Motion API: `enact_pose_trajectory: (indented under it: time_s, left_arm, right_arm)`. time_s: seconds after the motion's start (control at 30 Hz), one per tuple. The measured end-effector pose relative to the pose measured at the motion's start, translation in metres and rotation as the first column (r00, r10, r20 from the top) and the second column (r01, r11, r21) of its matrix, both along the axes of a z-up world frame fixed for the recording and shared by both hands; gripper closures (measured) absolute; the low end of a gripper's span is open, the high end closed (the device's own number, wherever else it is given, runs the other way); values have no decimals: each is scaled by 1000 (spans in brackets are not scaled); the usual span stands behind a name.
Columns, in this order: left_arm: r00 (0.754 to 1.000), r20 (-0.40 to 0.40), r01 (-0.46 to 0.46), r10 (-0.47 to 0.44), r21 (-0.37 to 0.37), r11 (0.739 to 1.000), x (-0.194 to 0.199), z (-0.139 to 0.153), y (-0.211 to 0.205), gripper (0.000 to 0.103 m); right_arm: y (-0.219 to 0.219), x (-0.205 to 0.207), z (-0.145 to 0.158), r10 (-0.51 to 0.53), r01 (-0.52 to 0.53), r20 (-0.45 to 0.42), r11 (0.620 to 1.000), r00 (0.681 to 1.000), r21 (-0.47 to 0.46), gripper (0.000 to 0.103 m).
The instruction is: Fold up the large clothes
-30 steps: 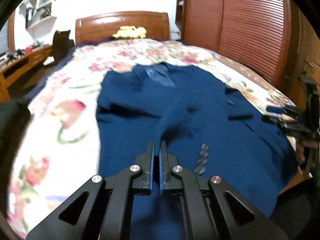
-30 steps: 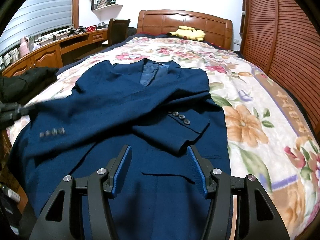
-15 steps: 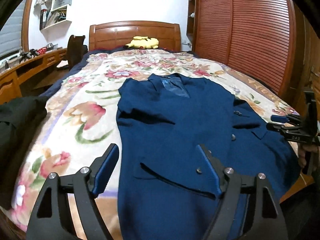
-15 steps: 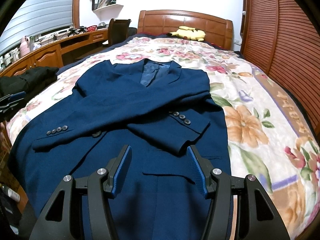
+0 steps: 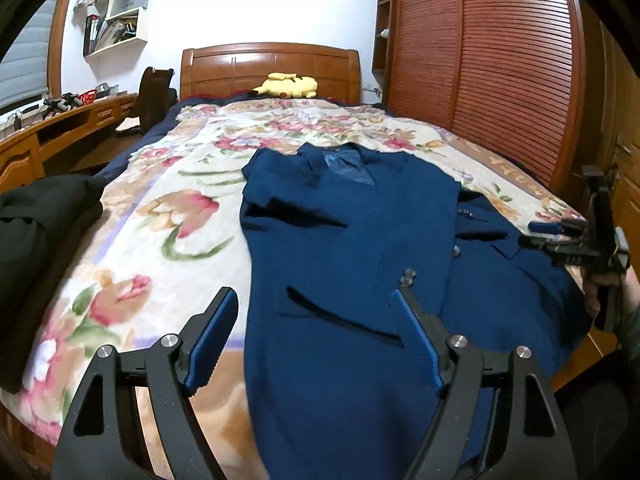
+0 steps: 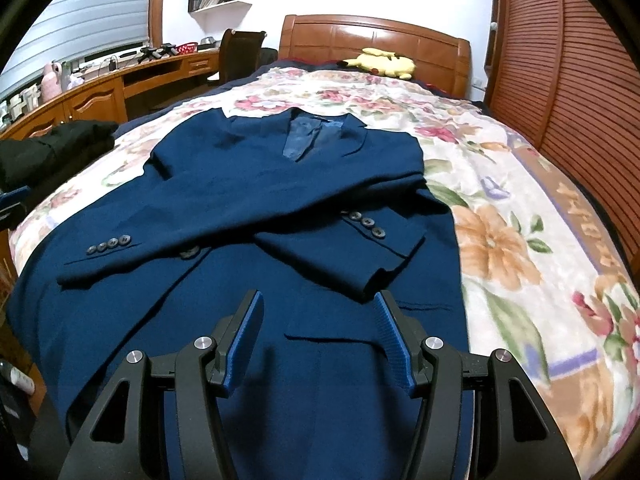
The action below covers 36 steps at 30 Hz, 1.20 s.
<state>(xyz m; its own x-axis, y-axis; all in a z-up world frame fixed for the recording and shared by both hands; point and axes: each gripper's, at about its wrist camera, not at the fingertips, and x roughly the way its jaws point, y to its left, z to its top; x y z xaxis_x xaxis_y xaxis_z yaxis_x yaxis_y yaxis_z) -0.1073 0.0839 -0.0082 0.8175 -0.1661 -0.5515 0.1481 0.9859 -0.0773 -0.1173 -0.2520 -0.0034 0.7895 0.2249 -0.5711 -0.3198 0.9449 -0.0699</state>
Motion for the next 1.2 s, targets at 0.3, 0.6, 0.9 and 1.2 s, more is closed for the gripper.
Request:
enact_pose_trajectory:
  time_s: [0.3,0.6,0.9,1.2]
  left_arm:
    - [998,-42,-37,38,4,999,-8,-27,18,24]
    - [997,-78,-27,26,-8,1000,-21,-46,24,25]
    - [994,-109,33,-28,42,999,-30,-62,12,34]
    - [992,-119,55,-50,36,998,-38,-63,7,54]
  right_arm:
    - [-46,-25,2,-39,39,-27,999,999,-8,29]
    - [-77,-31,-21,-86,94,-120,994,989,55,29]
    - [-85,-36,-36,-50,62,-153,995,987,79,29]
    - [-91,-47,-39,20,4,-166,990,986,141,54]
